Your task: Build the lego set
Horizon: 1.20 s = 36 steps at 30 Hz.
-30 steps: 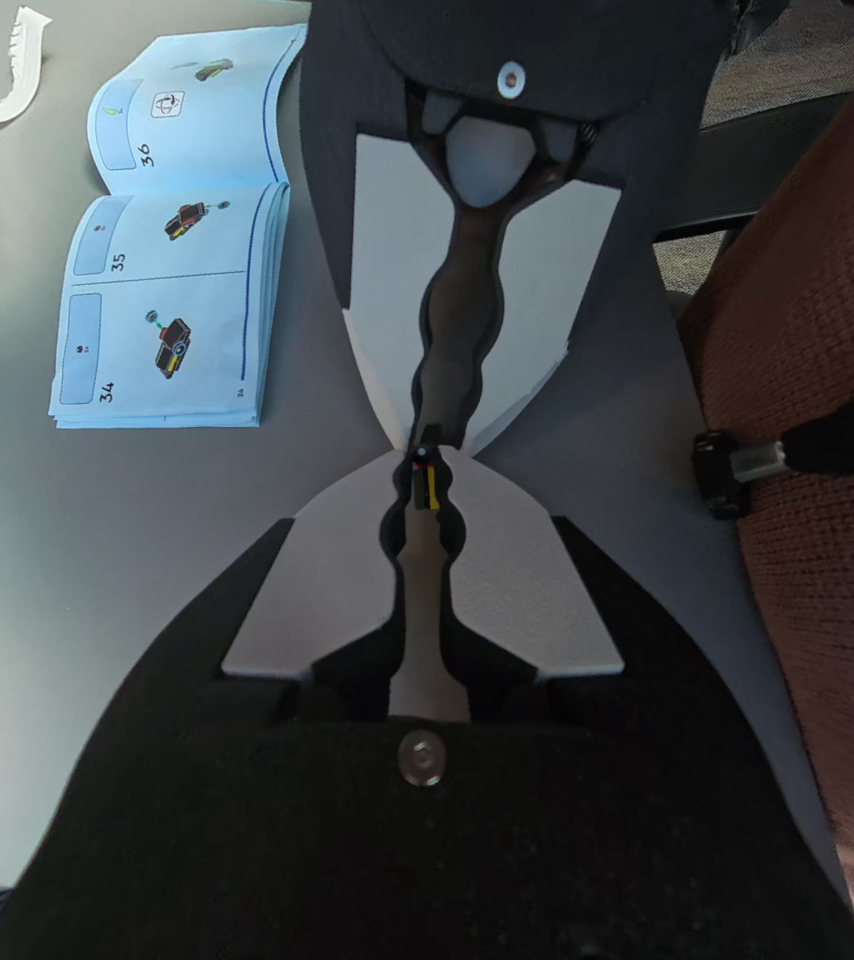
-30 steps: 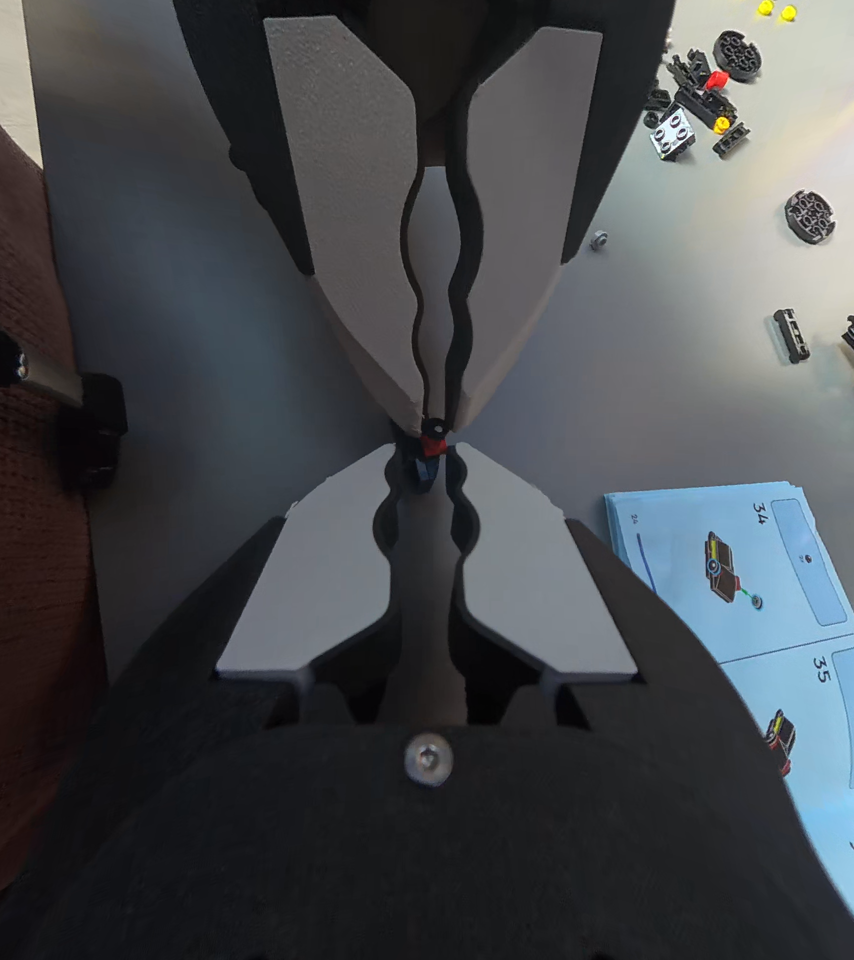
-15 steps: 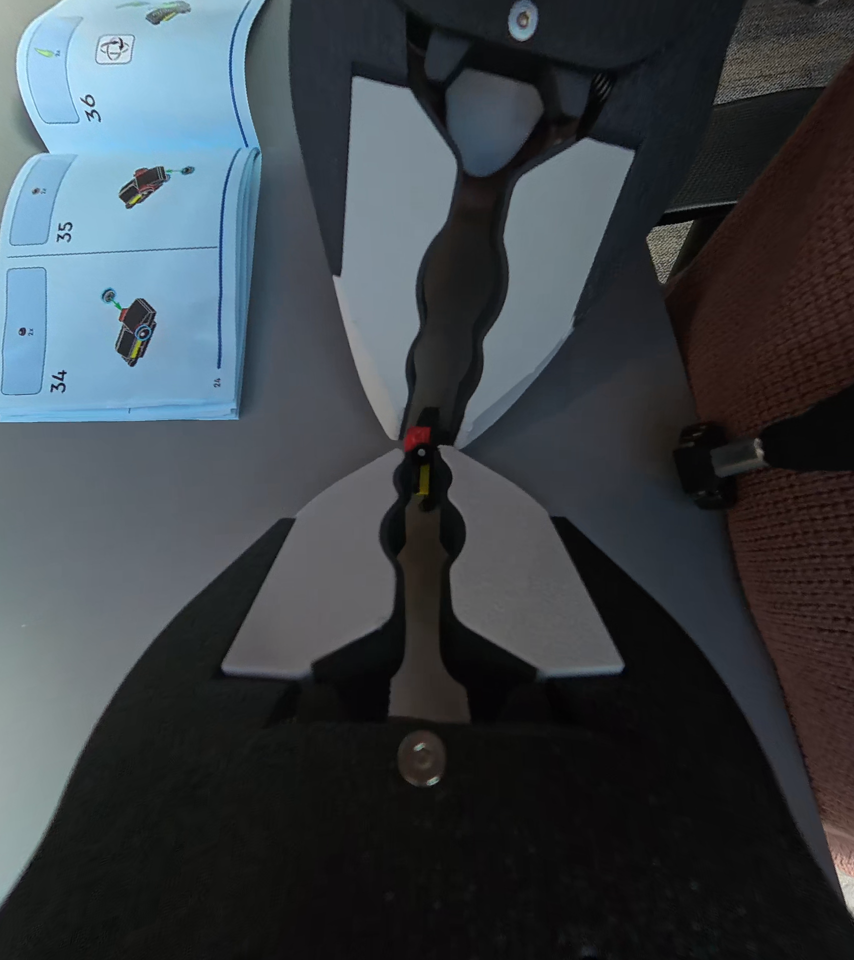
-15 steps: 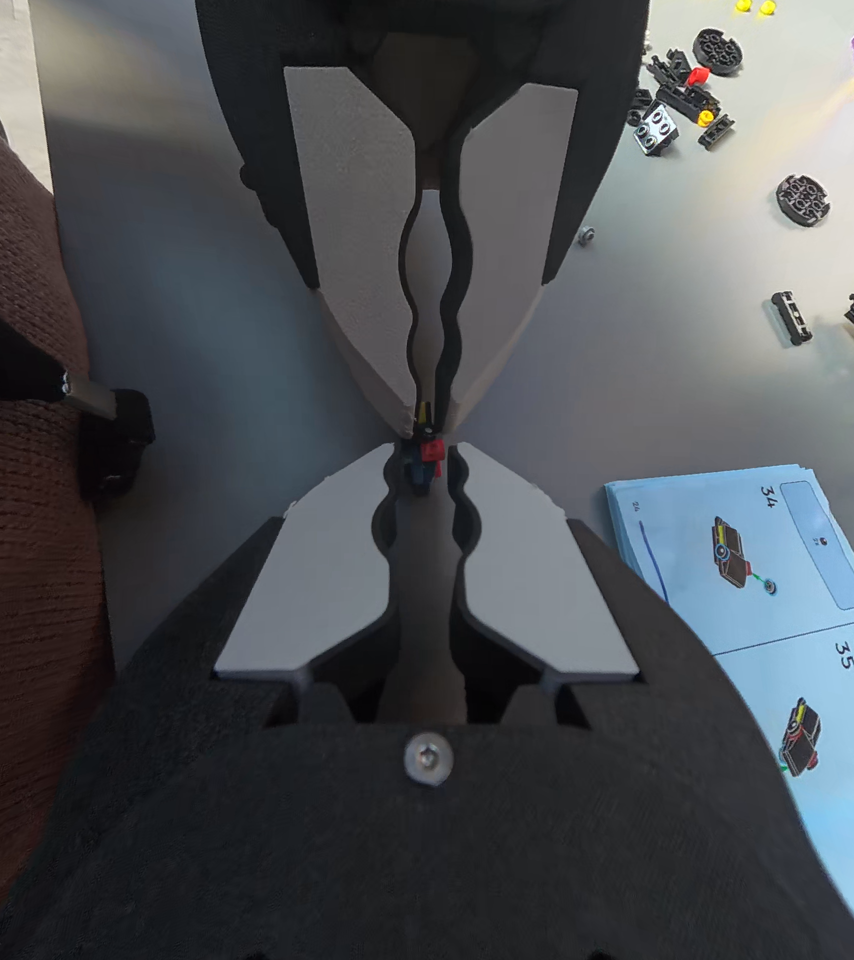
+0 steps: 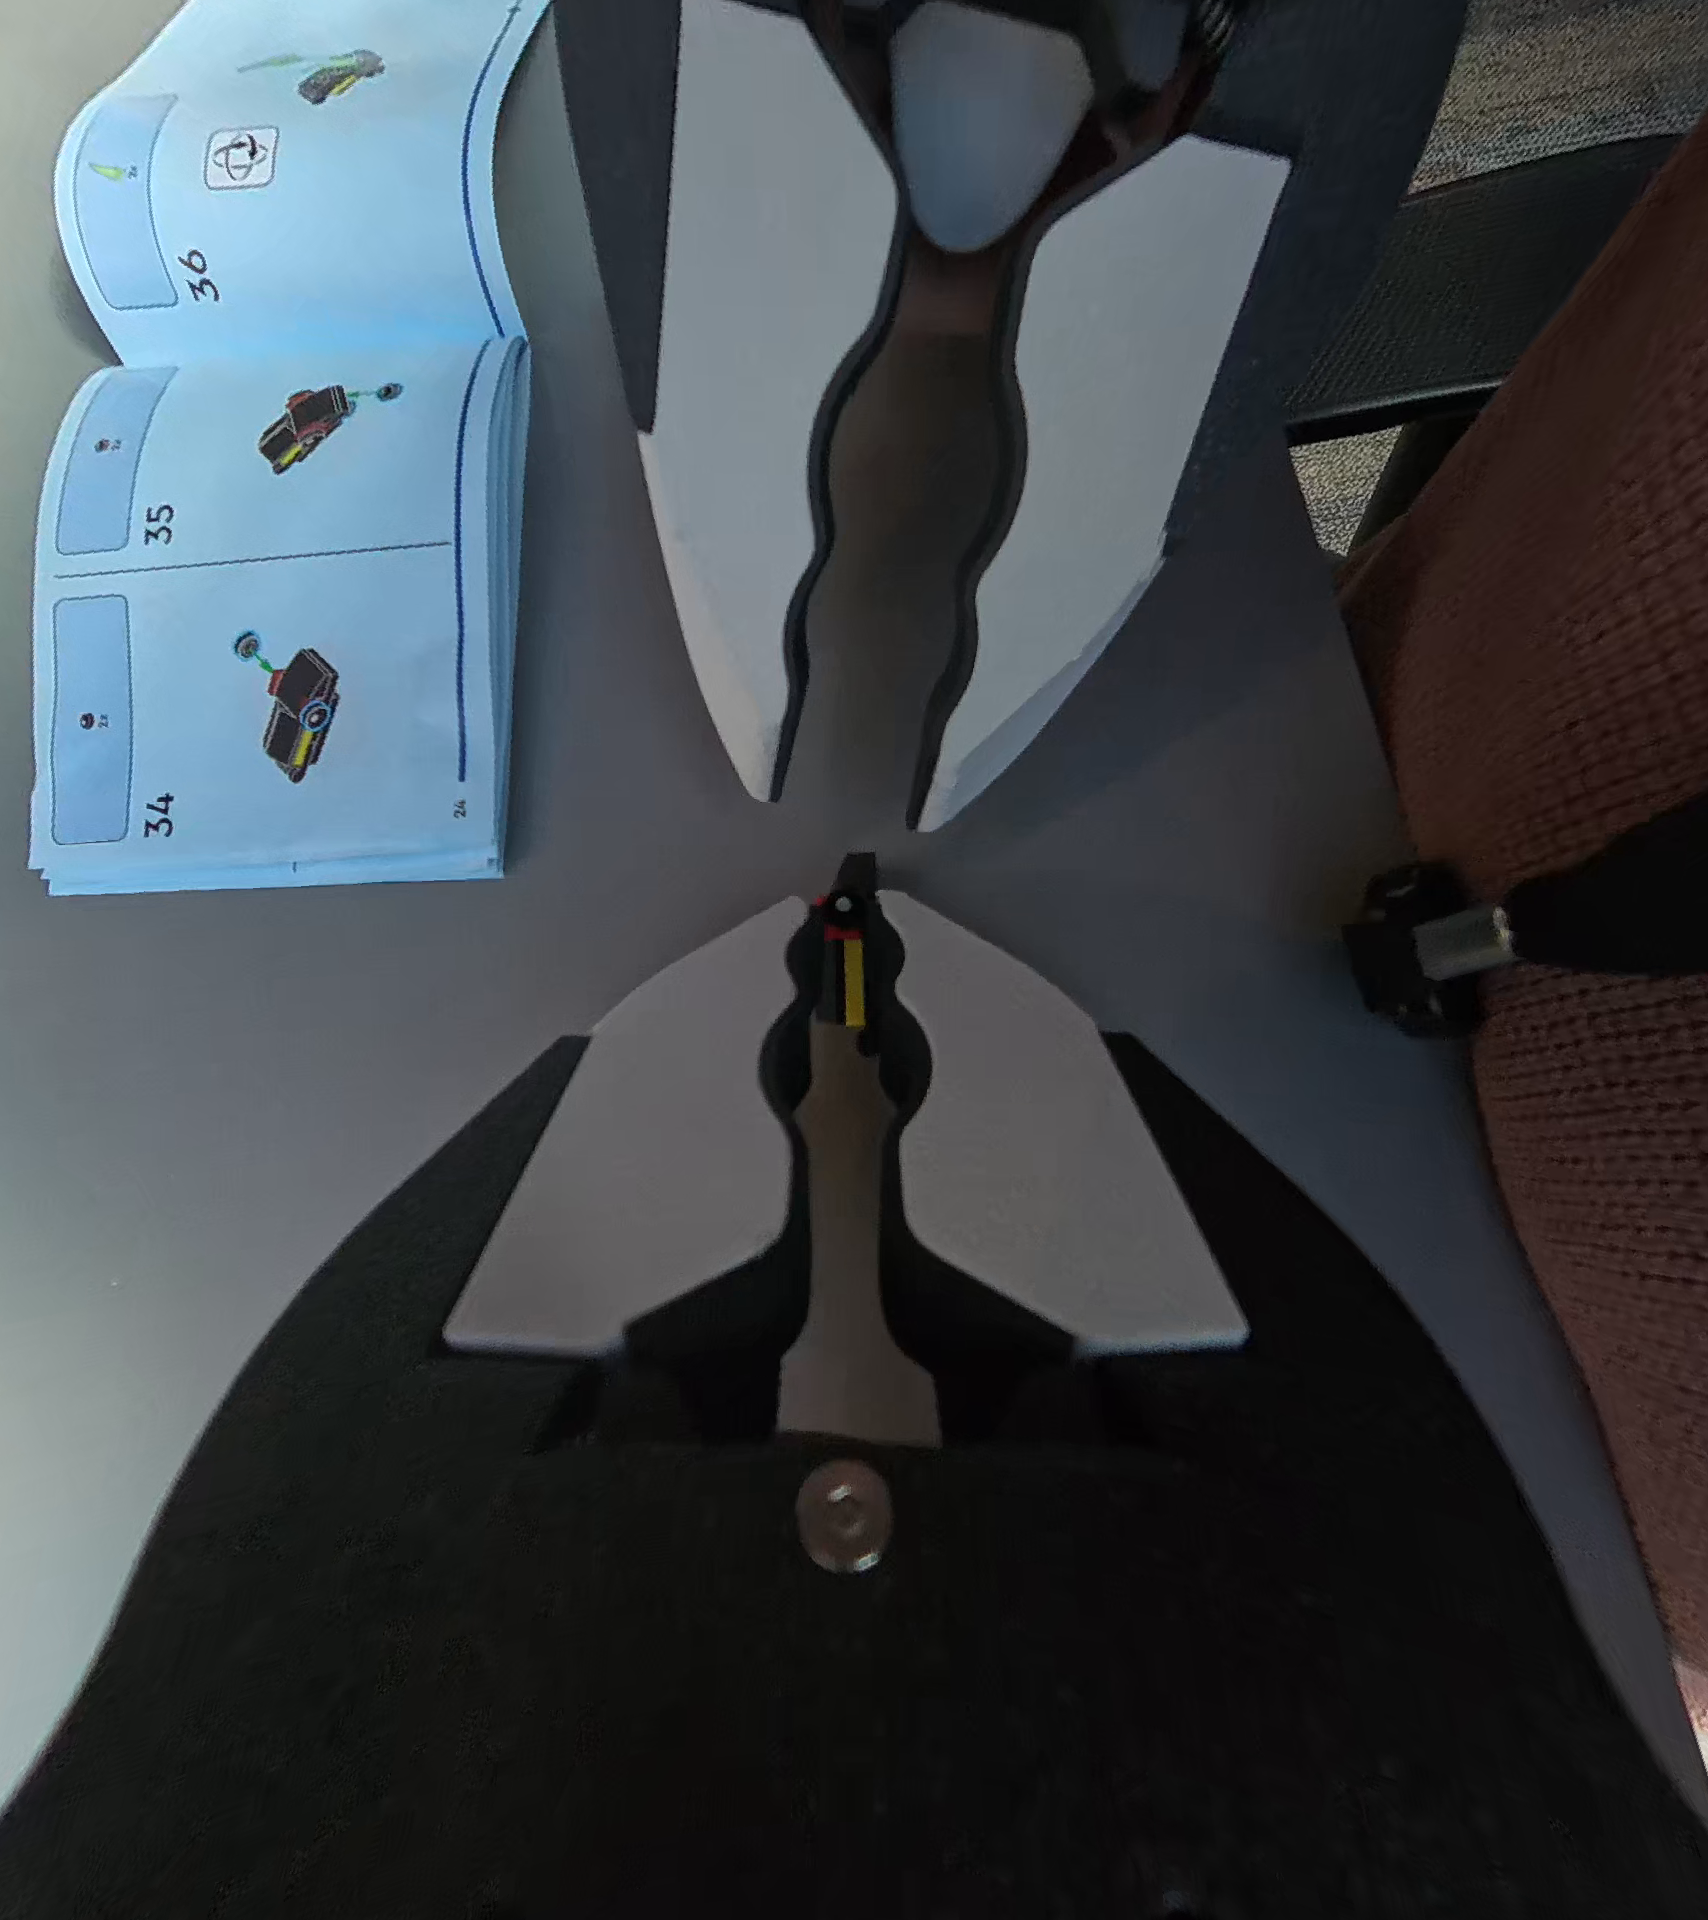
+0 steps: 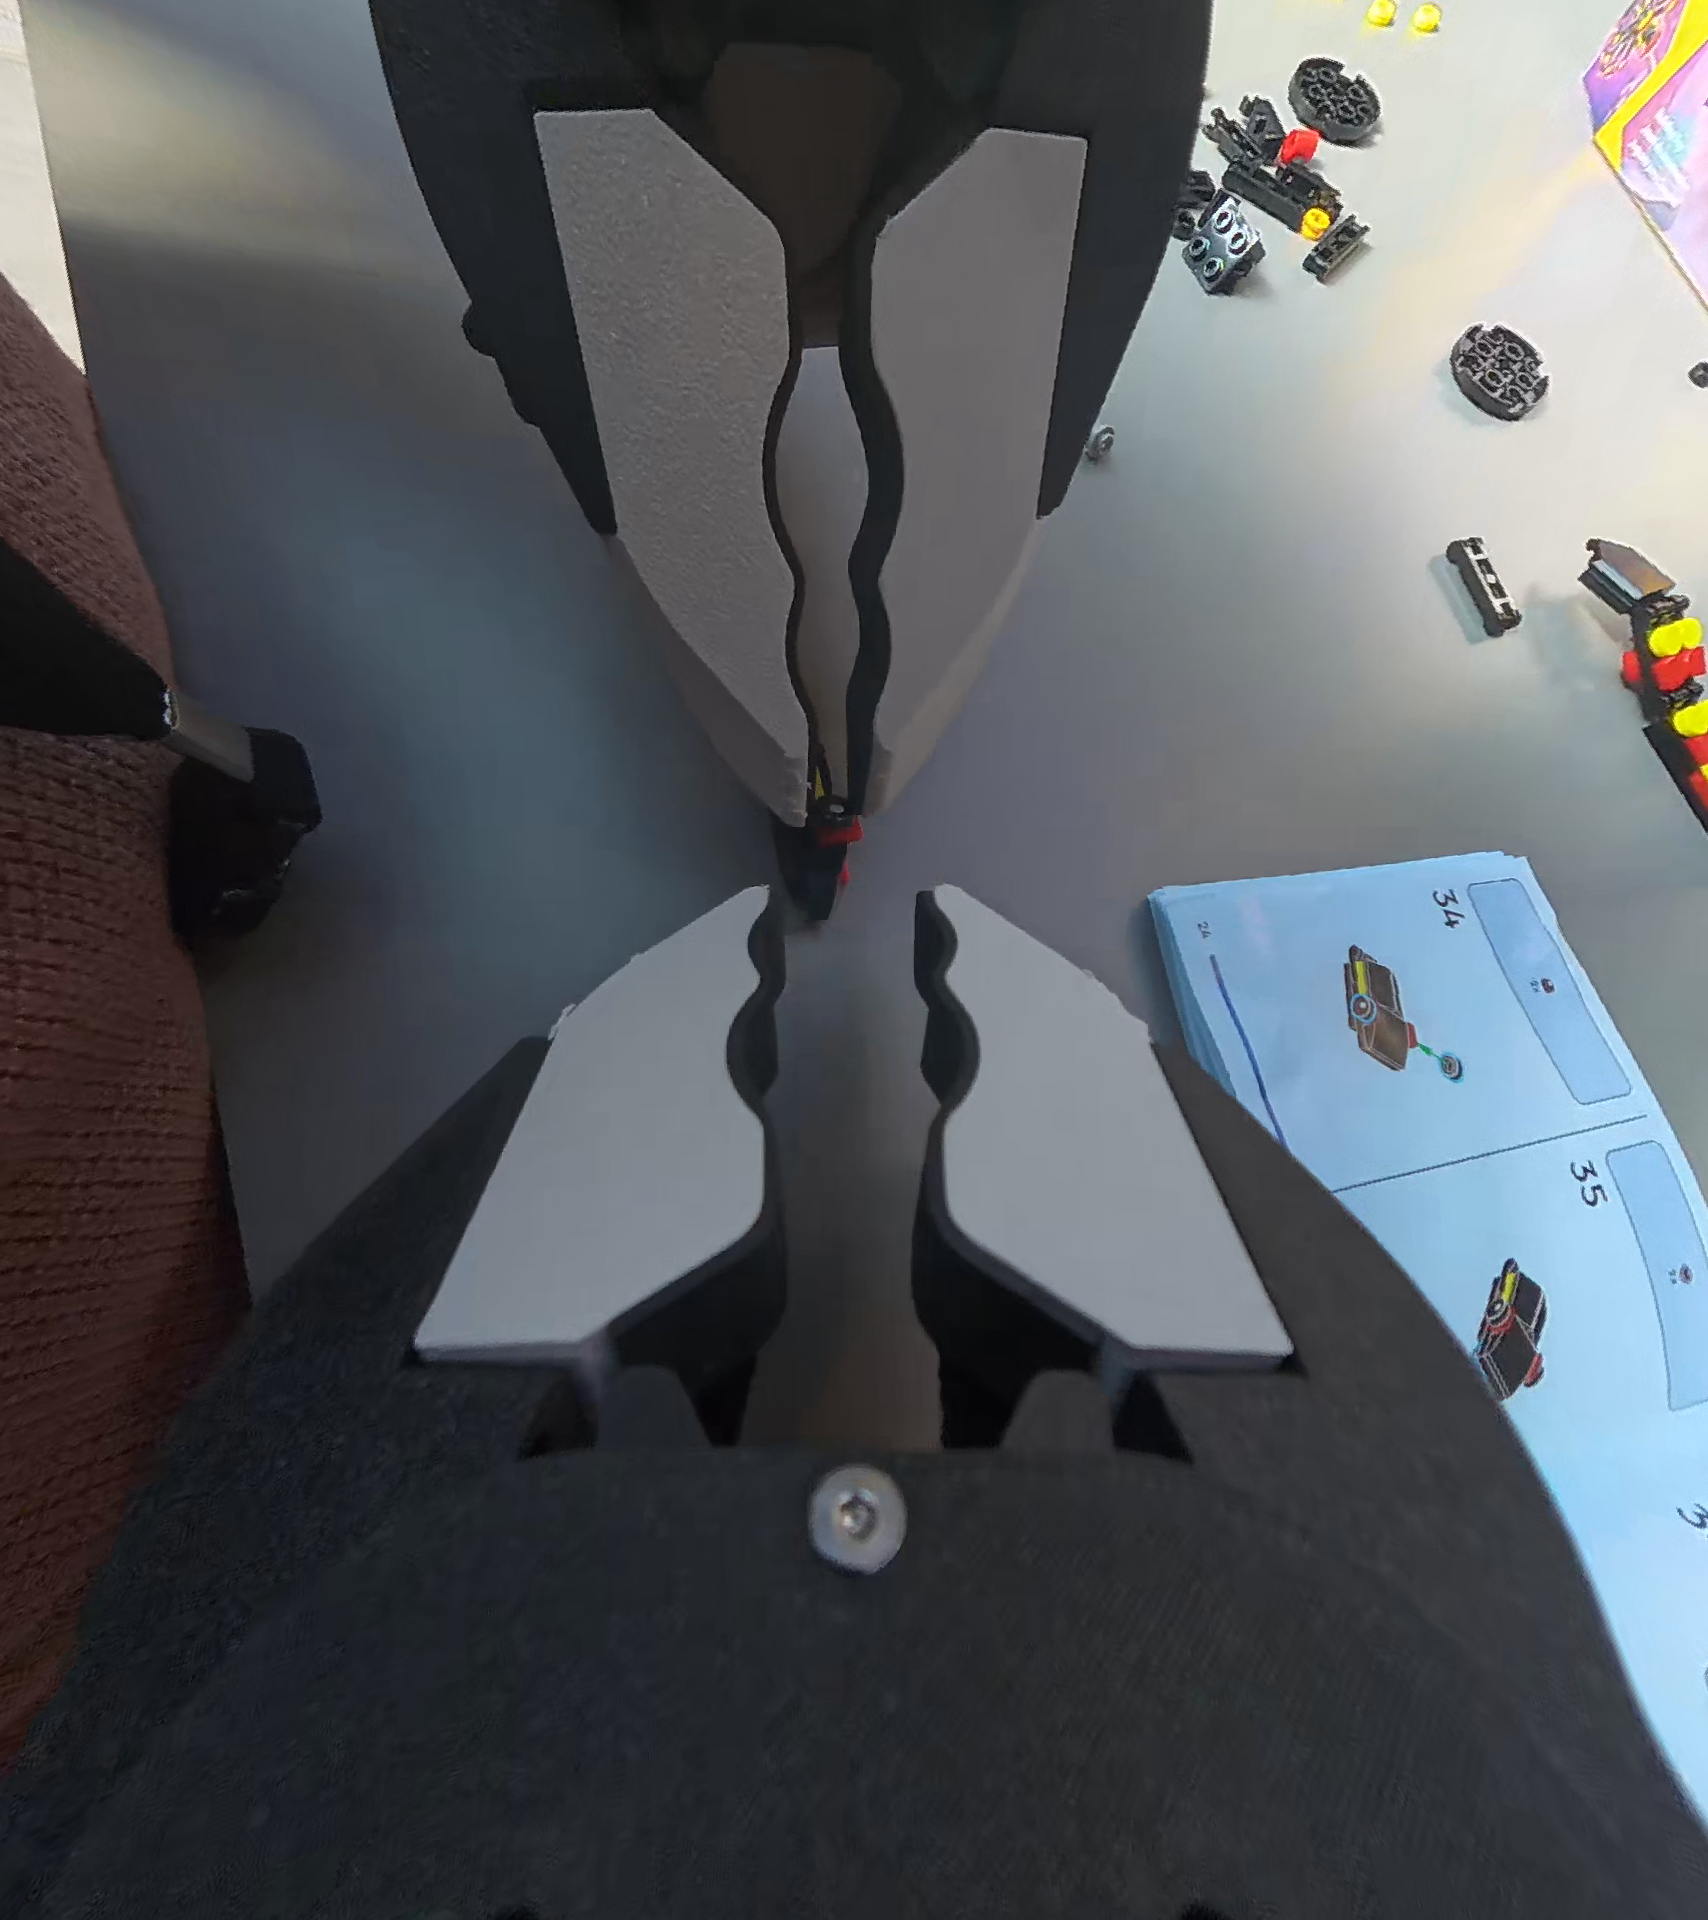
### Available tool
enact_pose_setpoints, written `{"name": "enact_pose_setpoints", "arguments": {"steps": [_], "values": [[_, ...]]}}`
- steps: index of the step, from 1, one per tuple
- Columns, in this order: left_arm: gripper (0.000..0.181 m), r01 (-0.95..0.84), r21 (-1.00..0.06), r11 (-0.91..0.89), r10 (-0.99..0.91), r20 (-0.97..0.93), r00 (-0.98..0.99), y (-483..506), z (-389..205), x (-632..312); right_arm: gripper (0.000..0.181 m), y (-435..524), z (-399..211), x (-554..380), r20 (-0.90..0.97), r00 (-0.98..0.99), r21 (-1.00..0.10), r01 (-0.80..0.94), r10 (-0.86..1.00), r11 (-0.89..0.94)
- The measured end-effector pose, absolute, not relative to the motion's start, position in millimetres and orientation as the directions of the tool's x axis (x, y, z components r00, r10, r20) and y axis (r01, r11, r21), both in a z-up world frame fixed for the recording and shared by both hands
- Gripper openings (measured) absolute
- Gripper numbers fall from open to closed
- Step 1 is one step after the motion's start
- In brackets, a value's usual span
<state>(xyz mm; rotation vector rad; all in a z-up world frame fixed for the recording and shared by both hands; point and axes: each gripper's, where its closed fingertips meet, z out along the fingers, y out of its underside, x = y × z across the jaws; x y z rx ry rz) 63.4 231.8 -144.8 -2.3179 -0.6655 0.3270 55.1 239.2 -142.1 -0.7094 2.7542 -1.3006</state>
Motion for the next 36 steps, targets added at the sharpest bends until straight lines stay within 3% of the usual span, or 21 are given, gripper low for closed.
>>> {"name": "enact_pose_setpoints", "arguments": {"steps": [8,16,22,26,36], "values": [[0.007,0.413,-0.721,-0.557,0.62,-0.029,0.784,209,-131,74,0.026,238,-140,58,0.091,-0.916,-0.776,-0.312,-0.392,0.548],[0.007,0.426,-0.703,-0.569,0.637,-0.049,0.769,202,-133,77,0.025,227,-145,67,0.181,-0.882,-0.762,-0.406,-0.436,0.505],[0.007,0.449,-0.725,-0.522,0.663,-0.014,0.748,197,-138,84,0.032,212,-161,74,0.118,-0.865,-0.704,-0.419,-0.487,0.573],[0.007,0.444,-0.745,-0.499,0.67,-0.006,0.742,199,-137,86,0.015,209,-159,73,0.197,-0.831,-0.676,-0.499,-0.52,0.542],[0.007,0.432,-0.78,-0.453,0.671,0.02,0.741,195,-137,89,0.026,208,-163,72,0.19,-0.839,-0.64,-0.499,-0.509,0.584]]}}
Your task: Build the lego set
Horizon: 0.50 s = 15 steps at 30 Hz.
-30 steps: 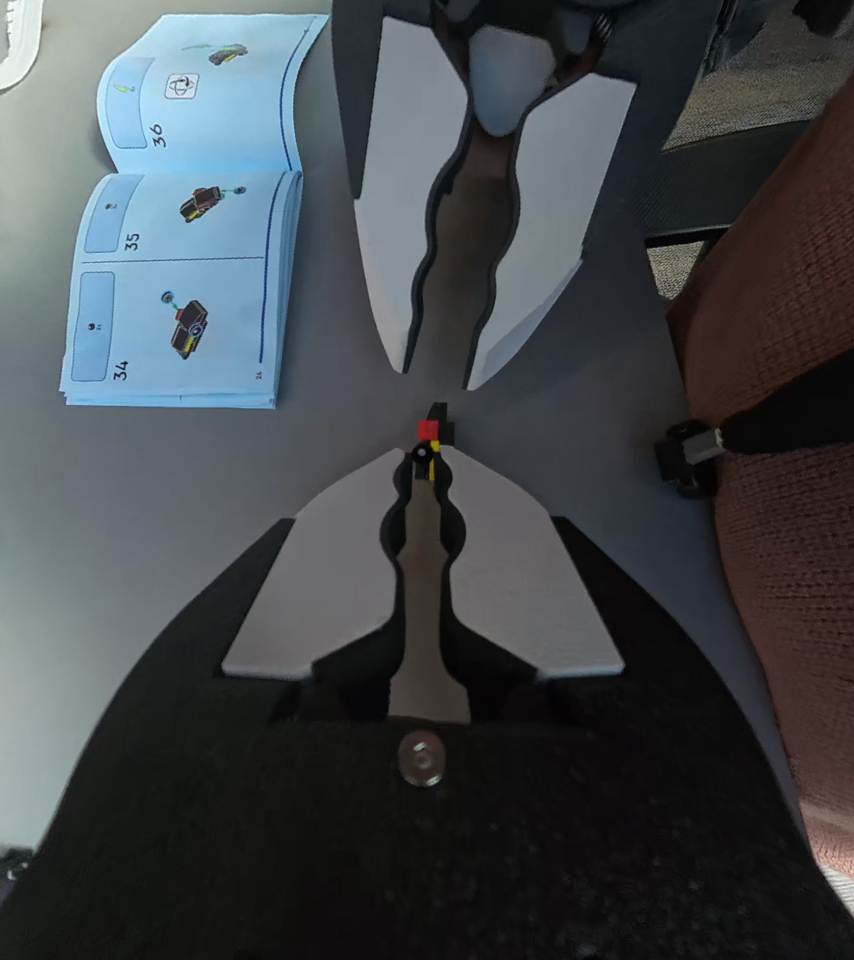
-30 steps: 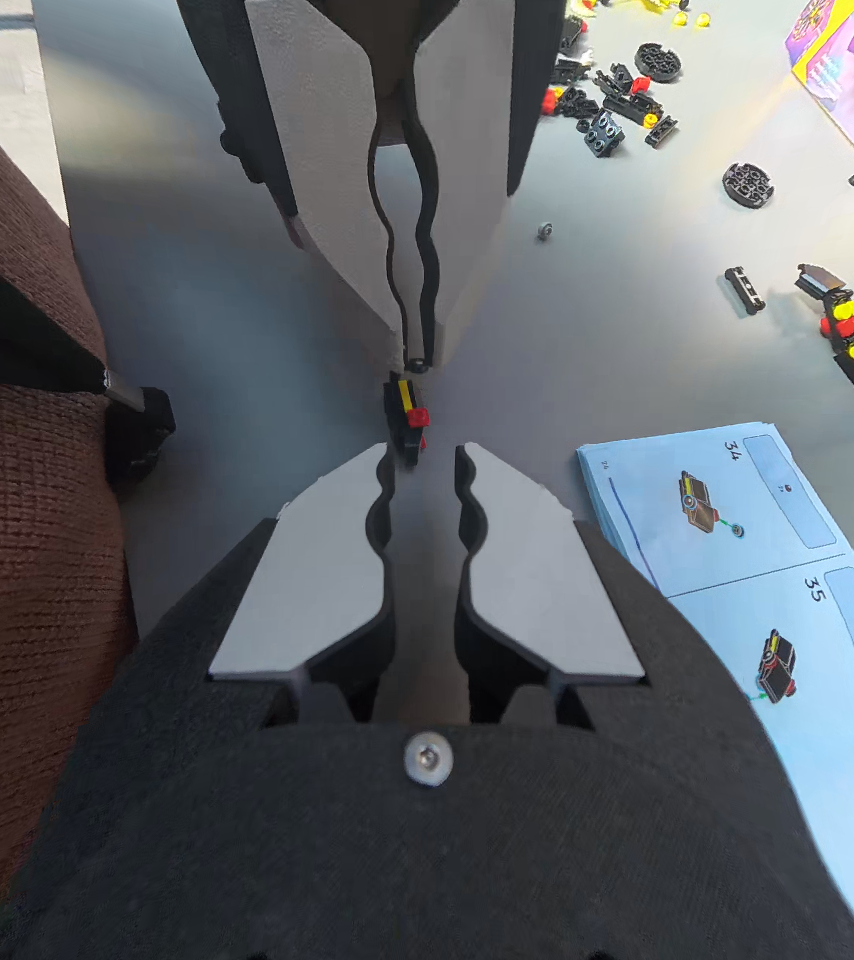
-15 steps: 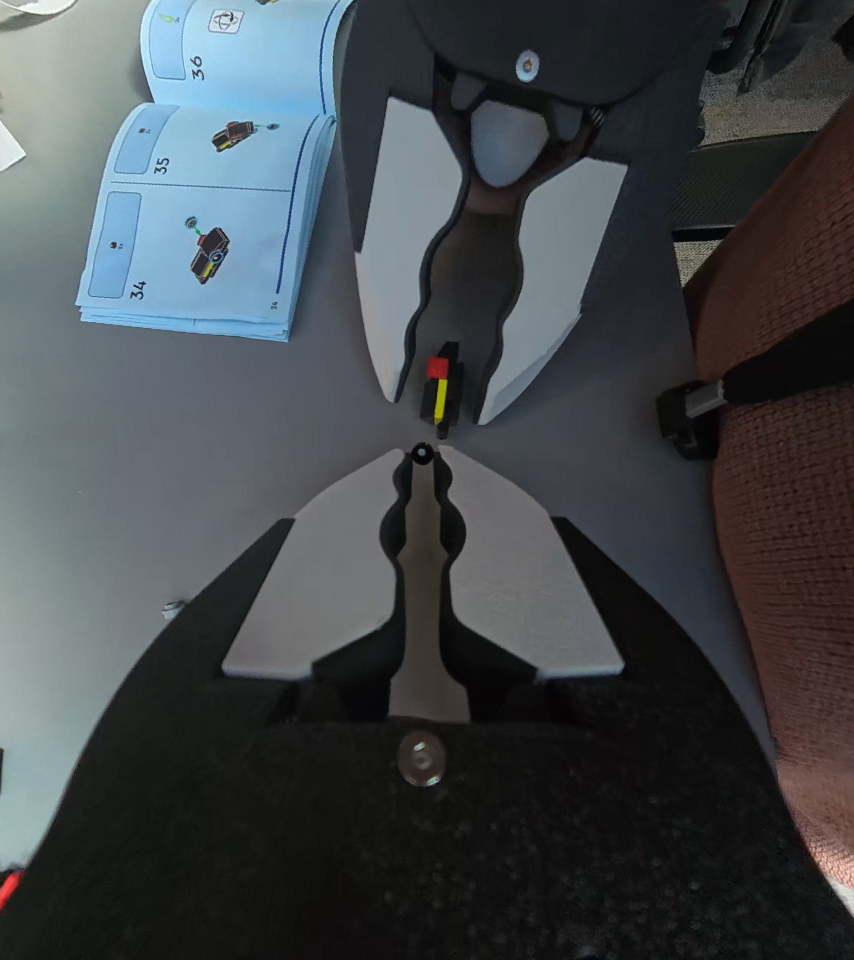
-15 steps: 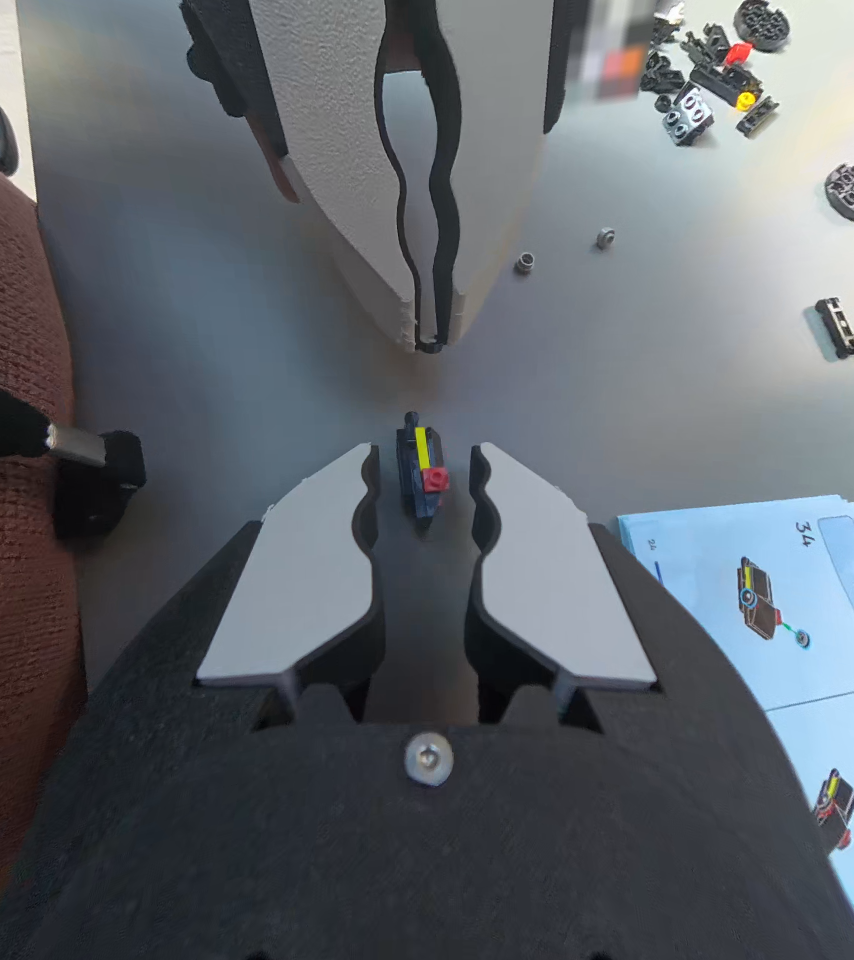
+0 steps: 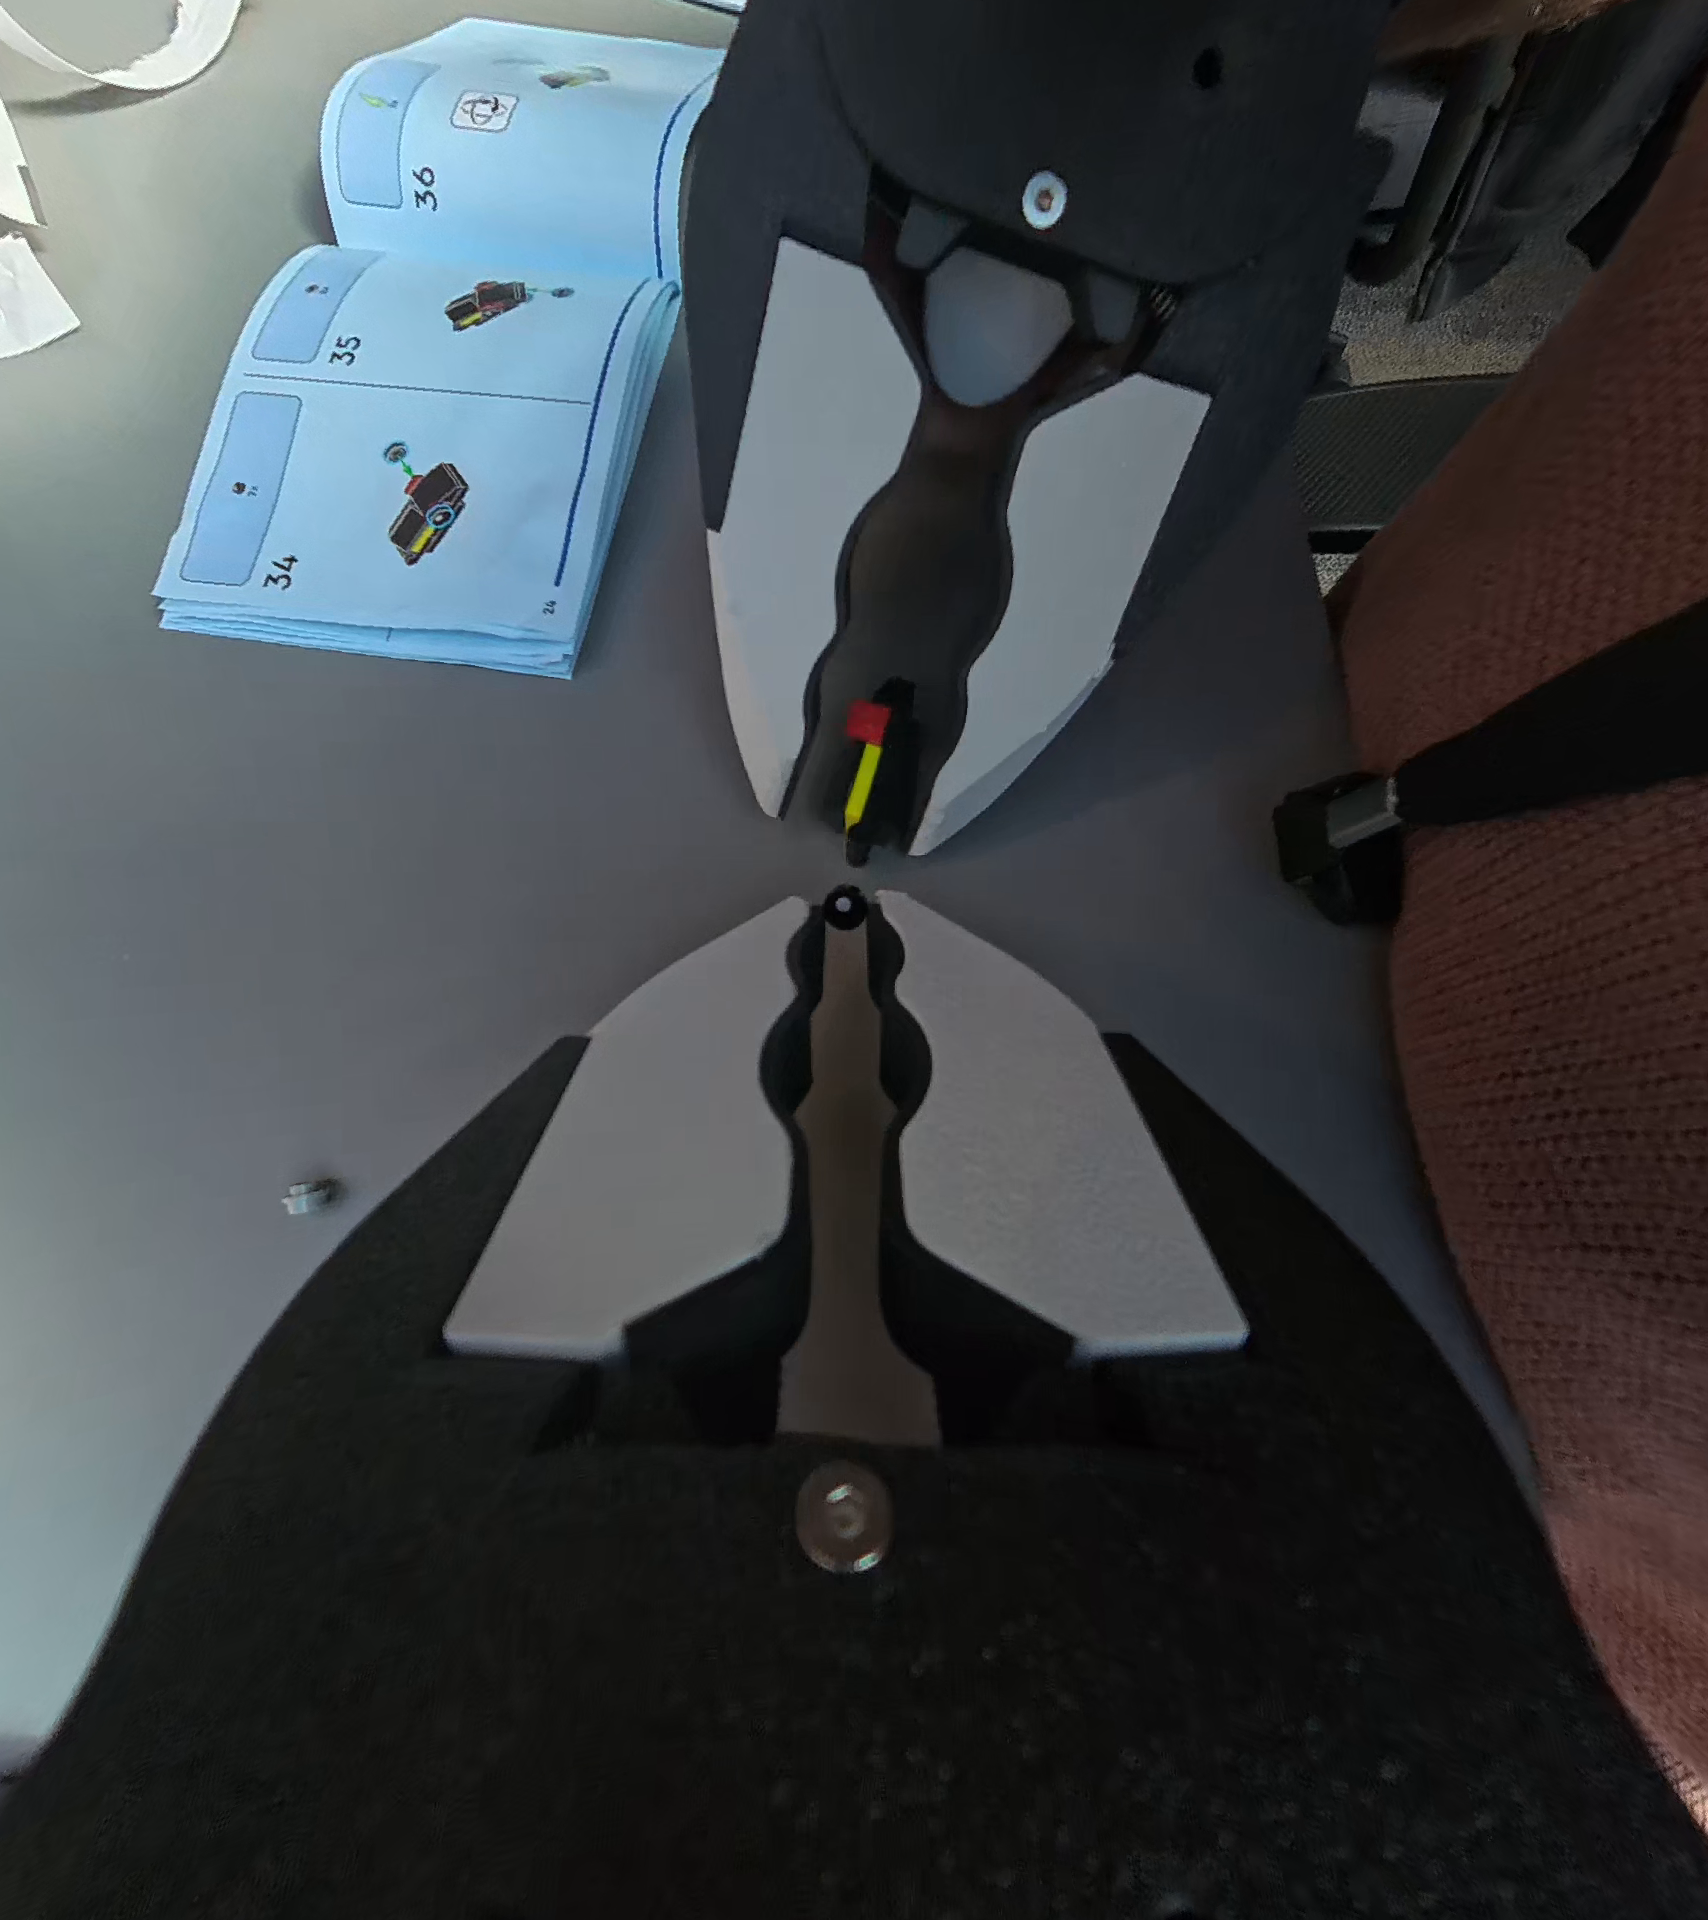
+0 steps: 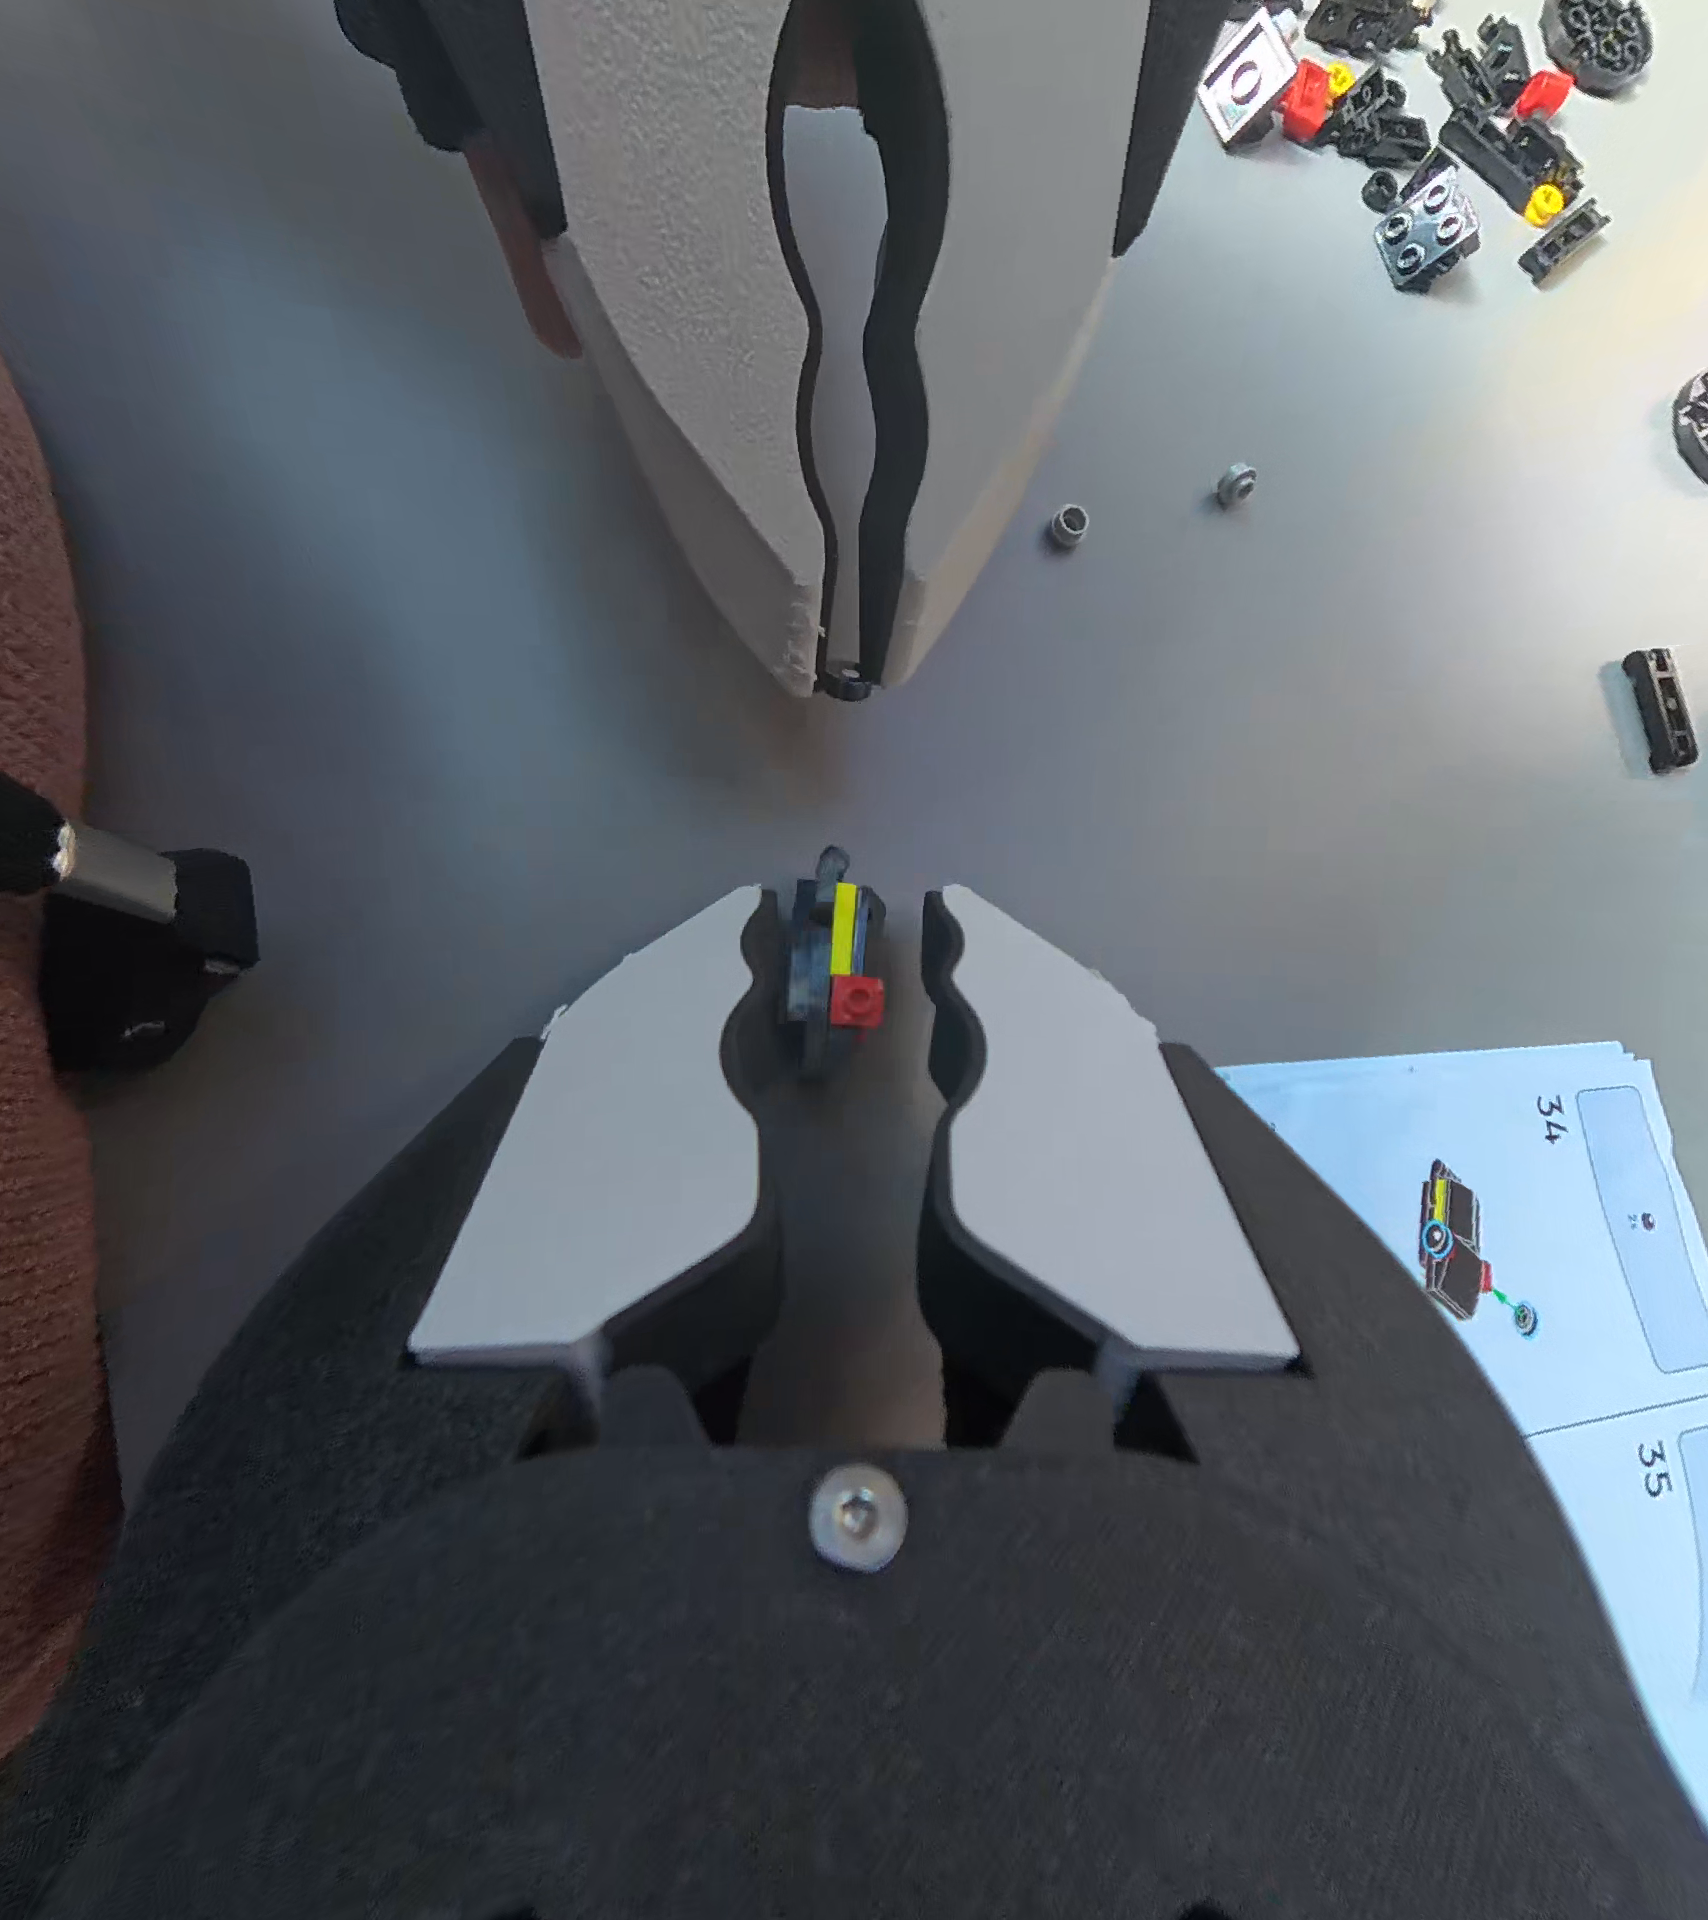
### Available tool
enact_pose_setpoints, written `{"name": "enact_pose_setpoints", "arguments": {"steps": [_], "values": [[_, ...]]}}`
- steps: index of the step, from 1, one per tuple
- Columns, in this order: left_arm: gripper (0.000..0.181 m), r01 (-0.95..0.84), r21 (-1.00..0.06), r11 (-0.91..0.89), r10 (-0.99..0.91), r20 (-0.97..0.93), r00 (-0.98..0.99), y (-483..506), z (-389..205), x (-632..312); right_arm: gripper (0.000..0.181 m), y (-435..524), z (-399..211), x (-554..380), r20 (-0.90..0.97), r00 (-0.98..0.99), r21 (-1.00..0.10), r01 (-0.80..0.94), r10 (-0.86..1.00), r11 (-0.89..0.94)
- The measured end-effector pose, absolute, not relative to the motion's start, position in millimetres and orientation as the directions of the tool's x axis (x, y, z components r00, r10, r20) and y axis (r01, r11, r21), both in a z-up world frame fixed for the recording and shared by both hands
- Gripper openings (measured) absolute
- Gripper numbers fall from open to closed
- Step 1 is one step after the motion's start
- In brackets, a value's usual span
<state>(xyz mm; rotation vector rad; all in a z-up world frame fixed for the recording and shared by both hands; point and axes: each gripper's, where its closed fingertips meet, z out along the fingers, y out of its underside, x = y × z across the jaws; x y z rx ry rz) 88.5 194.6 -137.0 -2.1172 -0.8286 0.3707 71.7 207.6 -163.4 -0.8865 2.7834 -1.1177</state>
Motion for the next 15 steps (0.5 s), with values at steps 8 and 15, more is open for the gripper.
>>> {"name": "enact_pose_setpoints", "arguments": {"steps": [8,15], "values": [[0.007,0.426,-0.787,-0.446,0.668,0.023,0.744,194.3,-136.4,88.6,0.017,211.2,-164.9,71.2,0.171,-0.846,-0.619,-0.492,-0.506,0.613],[0.007,0.424,-0.786,-0.451,0.668,0.018,0.744,194.6,-136.8,88.1,0.016,211.5,-165.6,72.1,0.14,-0.842,-0.621,-0.484,-0.52,0.616]]}}
